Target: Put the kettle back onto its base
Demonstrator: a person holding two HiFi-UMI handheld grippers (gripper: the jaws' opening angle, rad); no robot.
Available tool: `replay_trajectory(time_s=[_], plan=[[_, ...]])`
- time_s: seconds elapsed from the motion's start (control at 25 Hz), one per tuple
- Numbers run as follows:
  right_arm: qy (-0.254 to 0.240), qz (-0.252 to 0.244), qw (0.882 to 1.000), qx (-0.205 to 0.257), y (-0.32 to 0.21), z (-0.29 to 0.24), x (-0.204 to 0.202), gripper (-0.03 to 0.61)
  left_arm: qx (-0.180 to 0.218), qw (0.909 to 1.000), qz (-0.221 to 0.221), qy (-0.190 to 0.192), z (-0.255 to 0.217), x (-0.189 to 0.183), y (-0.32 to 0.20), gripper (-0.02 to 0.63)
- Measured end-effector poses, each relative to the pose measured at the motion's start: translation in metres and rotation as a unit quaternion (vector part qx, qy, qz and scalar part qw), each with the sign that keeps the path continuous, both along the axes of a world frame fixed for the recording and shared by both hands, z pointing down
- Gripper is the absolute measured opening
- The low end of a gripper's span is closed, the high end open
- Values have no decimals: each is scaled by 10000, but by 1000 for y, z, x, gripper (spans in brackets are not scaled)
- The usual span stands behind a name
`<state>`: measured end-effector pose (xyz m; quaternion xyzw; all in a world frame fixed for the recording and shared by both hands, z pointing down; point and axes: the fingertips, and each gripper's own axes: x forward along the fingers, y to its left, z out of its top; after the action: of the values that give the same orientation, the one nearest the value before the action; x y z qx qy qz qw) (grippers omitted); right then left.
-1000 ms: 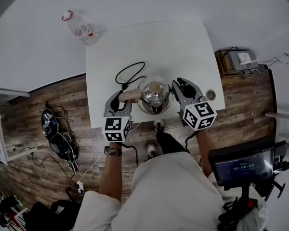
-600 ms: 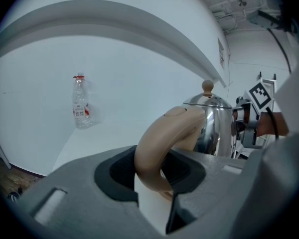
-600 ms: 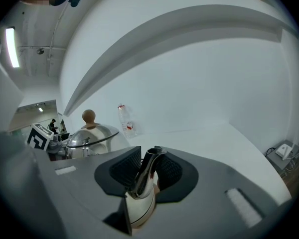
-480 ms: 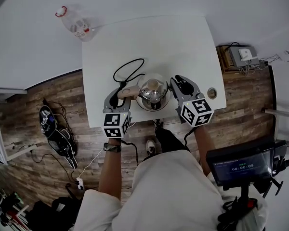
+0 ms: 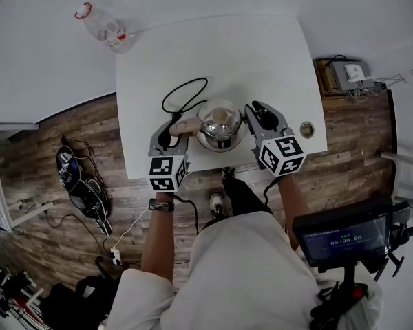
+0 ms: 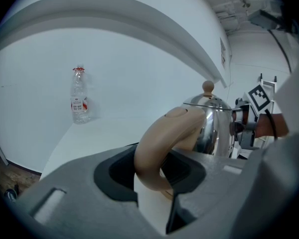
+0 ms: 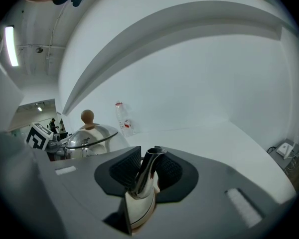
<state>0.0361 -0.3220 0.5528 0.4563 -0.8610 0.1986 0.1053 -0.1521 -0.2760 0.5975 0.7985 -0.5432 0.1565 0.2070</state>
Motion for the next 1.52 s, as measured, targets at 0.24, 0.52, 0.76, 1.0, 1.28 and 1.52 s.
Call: replay_trajectory(time_s=[0.24,0.52,0.76,1.0,1.28,1.52], plan=[[18,34,10000,53,-3,-2,3,85,19,10000,-4,49,1,3,-4,140],[40,54,10000,32,0,3,5,86,29,10000,50,66,5,5,-3,140],[95,112,9999,5,4,4,3,87,27,10000,38,73,8,5,0,140],[143,176,9994,-243,8,15,7,111,14,9999,70,-131,15,9,1,157],[235,134,9990,-348,7,22,10,134,2,9996,80,-265,19,6,-4,201],[334,142,9986,-397,6,25,13,159,39,9993,47,-363,17,4,-4,201]])
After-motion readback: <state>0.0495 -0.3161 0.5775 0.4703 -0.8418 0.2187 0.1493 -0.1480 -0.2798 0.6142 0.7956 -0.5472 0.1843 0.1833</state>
